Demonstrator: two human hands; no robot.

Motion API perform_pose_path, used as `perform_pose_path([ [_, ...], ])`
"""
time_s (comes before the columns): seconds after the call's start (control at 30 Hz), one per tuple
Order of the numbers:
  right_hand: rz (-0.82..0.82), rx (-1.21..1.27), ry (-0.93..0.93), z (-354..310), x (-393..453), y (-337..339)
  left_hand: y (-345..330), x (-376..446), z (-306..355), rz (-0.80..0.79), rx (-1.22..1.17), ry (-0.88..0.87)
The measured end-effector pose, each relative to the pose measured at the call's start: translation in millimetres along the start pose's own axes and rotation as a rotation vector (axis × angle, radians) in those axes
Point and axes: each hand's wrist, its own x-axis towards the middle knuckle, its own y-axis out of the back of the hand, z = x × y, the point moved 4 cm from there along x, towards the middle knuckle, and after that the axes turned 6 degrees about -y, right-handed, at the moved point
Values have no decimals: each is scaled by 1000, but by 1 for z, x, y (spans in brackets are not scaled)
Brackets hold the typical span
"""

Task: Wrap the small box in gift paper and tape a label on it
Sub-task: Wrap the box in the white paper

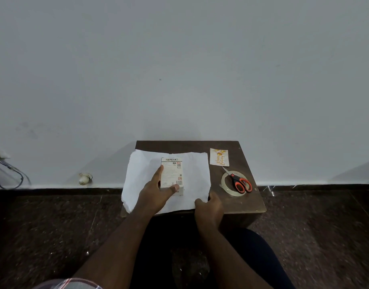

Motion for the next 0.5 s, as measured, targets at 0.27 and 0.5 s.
perform_pose_path([
  [0.27, -68, -452, 711, -19, -16, -24, 1, 2, 0, 0, 28, -44],
  [0.5, -356, -601, 740, -37, -20, -28, 1, 2, -1, -6, 57, -83],
])
